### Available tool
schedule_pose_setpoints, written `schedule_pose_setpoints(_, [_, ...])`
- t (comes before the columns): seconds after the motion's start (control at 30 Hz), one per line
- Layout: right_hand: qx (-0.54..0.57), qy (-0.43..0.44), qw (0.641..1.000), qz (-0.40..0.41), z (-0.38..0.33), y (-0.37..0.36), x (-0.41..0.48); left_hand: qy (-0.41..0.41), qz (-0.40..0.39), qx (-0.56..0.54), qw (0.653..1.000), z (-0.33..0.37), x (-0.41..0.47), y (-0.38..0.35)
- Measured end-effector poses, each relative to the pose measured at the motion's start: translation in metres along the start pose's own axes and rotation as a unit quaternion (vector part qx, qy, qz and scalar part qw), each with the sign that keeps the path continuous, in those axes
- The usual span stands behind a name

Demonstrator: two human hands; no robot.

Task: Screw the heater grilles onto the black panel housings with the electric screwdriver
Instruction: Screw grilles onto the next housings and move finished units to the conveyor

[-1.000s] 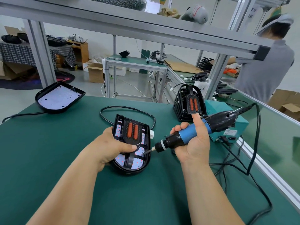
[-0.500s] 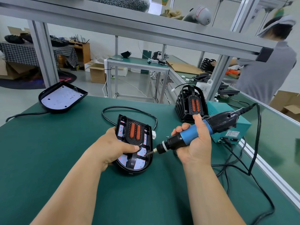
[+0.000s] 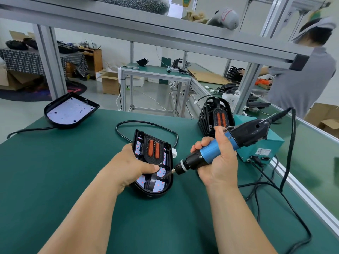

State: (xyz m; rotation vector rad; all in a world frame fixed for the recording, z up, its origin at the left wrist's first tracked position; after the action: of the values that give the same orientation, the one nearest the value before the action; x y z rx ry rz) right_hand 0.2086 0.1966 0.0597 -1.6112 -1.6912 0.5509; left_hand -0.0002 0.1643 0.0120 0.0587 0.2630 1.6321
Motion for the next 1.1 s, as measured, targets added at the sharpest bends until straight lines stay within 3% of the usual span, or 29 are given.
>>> schedule_pose_setpoints(0.2, [-0.03, 0.016, 0.999, -0.009, -0.002, -0.008, -0.003, 0.002, 0.012, 0.013, 1.0, 0.001, -0.001, -0.001])
schedule_pose_setpoints(1.1, [0.036, -0.031, 0.998, 0.05, 0.007, 0.015, 0.006, -0.035, 0.049, 0.109, 0.992, 0.015, -0.004, -0.001])
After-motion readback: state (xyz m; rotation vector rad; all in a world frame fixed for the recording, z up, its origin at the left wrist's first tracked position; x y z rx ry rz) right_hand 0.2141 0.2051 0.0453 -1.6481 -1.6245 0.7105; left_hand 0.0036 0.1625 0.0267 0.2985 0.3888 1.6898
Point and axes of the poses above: each hand's wrist, its own x-axis towards the middle knuckle, its own y-axis out of the back of the hand, z = x × y, the point moved 7 cm from there along x, towards the middle knuckle, and after that the axes turned 3 degrees about -y, right-handed, at the moved point
